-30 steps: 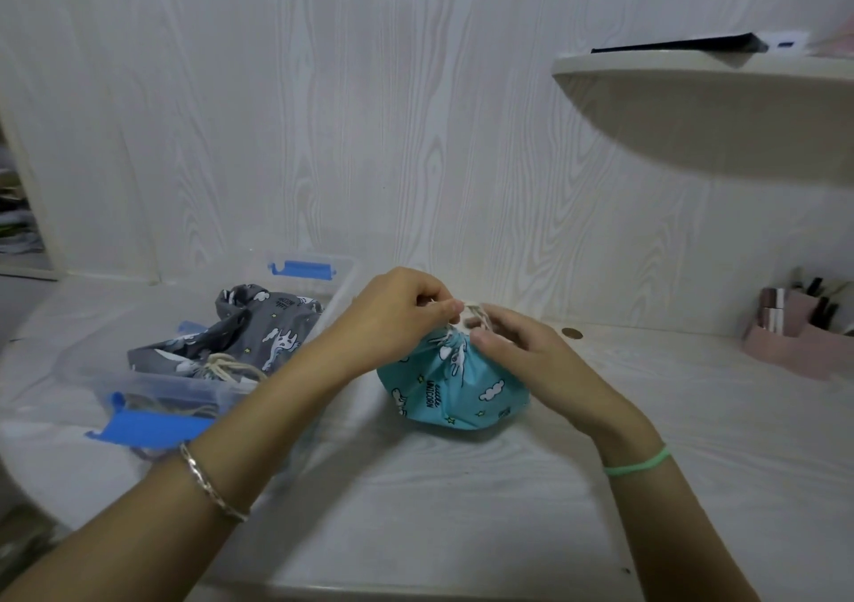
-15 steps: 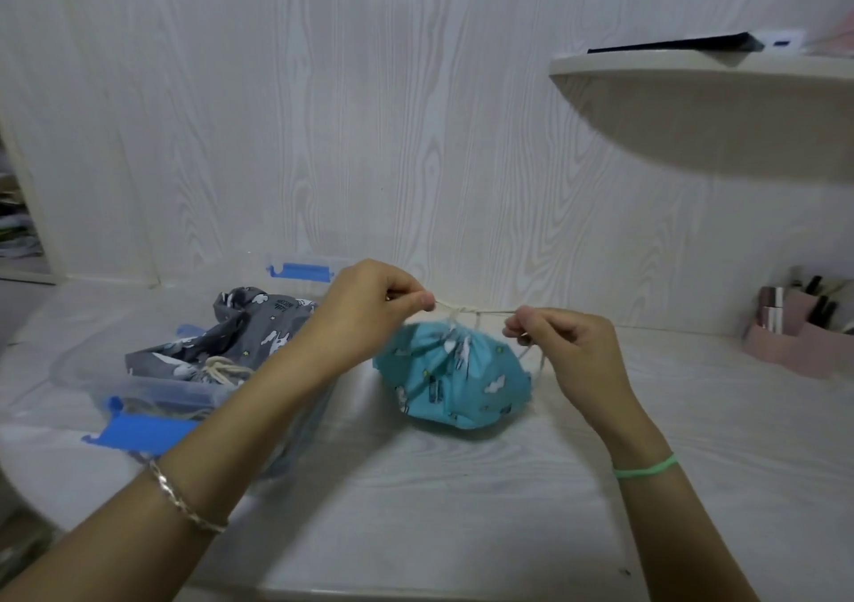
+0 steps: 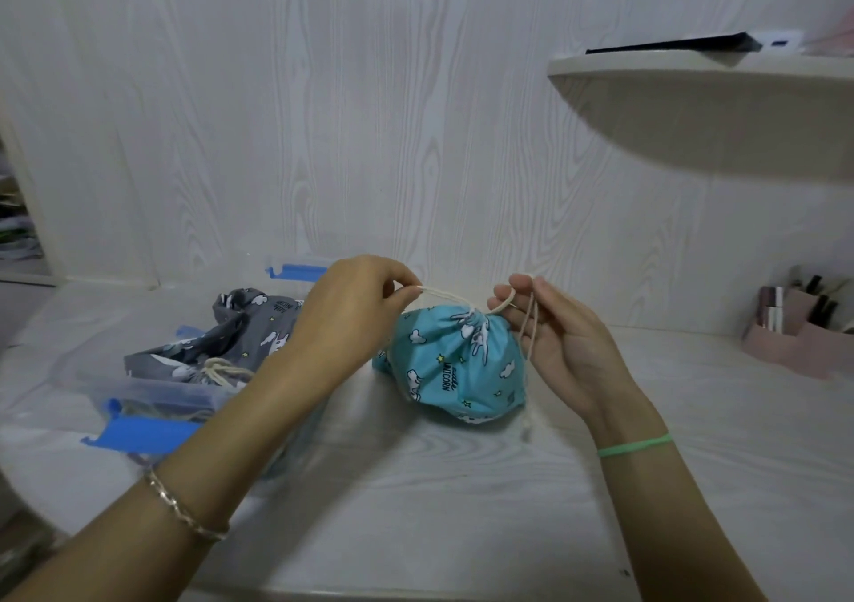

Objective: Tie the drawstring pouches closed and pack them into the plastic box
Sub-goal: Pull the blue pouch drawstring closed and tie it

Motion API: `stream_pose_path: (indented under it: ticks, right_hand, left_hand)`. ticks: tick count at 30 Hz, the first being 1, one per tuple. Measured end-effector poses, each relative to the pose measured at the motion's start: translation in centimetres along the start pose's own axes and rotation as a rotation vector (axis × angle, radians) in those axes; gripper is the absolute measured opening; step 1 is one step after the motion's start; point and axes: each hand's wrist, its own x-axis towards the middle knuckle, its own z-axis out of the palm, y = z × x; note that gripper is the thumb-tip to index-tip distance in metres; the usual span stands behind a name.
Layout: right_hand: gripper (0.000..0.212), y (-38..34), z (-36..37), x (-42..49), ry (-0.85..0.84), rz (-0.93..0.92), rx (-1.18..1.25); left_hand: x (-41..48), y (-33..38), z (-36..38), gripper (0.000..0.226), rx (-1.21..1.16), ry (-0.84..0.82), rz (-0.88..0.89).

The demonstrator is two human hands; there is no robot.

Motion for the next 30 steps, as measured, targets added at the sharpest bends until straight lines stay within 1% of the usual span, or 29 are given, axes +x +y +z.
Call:
stream_pose_path:
  ticks: [3, 6, 7, 8, 9, 11, 12, 13, 14, 16, 18, 21, 22, 23, 25, 27, 29, 30]
  right_hand:
    - [0.021, 0.4, 0.6, 0.4, 0.049, 0.009, -0.109]
    - [0.017, 0.7, 0.3, 0.4, 0.008, 0.046, -0.193]
    - [0.016, 0.6, 0.2, 0.3, -0.014, 0.053, -0.264]
    - [0.016, 0.5, 0.1, 0.2, -0.029, 0.047, -0.393]
    - [0.016, 0.3, 0.0, 0.2, -0.018, 0.021, -0.592]
    - [0.014, 0.0, -0.2, 0.5, 0.09, -0.088, -1.063]
    - [0.014, 0.0, -0.2, 0.6, 0.145, -0.148, -1.214]
    - [0.015, -0.1, -0.1, 0.7, 0.196, -0.196, -1.269]
    - [0.017, 0.0, 0.1, 0.8, 0.237, -0.236, -1.251]
    - [0.02, 0.2, 0.6, 1.2, 0.3, -0.292, -1.133]
    - [0.022, 0.3, 1.3, 1.5, 0.289, -0.266, -0.953]
    - [0.024, 0.1, 2.8, 1.6, 0.143, -0.049, -0.549]
    - [0.022, 0.0, 3.2, 1.5, 0.09, 0.017, -0.436]
    - [0.02, -0.2, 3.4, 1.4, 0.043, 0.063, -0.383]
    - [0.019, -0.3, 3.7, 1.3, -0.031, 0.099, -0.461]
    - [0.019, -0.1, 3.6, 1.4, -0.053, 0.1, -0.588]
    - [0.017, 0.0, 3.5, 1.3, -0.084, 0.129, -0.656]
    - [0.016, 0.0, 3.5, 1.2, -0.13, 0.143, -0.7]
  left_hand:
    - [-0.2, 0.2, 0.2, 0.011, -0.194, 0.013, -0.077]
    - [-0.1, 0.4, 0.6, 0.012, -0.508, -0.019, -0.175]
    - [0.0, 0.4, 0.8, 0.013, -0.605, -0.028, -0.21]
    - [0.1, 0.5, 1.0, 0.015, -0.698, -0.039, -0.241]
    - [0.2, 0.6, 1.2, 0.016, -0.784, -0.052, -0.267]
    - [0.3, 0.8, 1.5, 0.019, -0.914, -0.092, -0.296]
    - [0.2, 0.9, 1.6, 0.019, -0.953, -0.112, -0.303]
    - [0.1, 1.1, 1.7, 0.019, -0.974, -0.133, -0.307]
    - [0.0, 1.2, 1.8, 0.019, -0.98, -0.15, -0.308]
    - [-0.3, 1.5, 2.1, 0.018, -0.974, -0.181, -0.301]
    - [-0.5, 1.6, 2.5, 0.018, -0.96, -0.221, -0.298]
    - [-0.7, 1.5, 3.0, 0.017, -0.961, -0.251, -0.302]
    - [-0.8, 1.3, 3.2, 0.017, -0.95, -0.235, -0.29]
    - [-0.9, 1.1, 3.4, 0.017, -0.911, -0.198, -0.259]
    - [-1.1, 0.7, 3.7, 0.016, -0.738, -0.084, -0.159]
    - [-1.3, 0.6, 3.6, 0.013, -0.557, 0.051, -0.056]
    - [-1.2, 0.7, 3.2, 0.011, -0.52, 0.125, 0.007]
    - [-1.0, 0.8, 3.1, 0.011, -0.554, 0.111, 0.022]
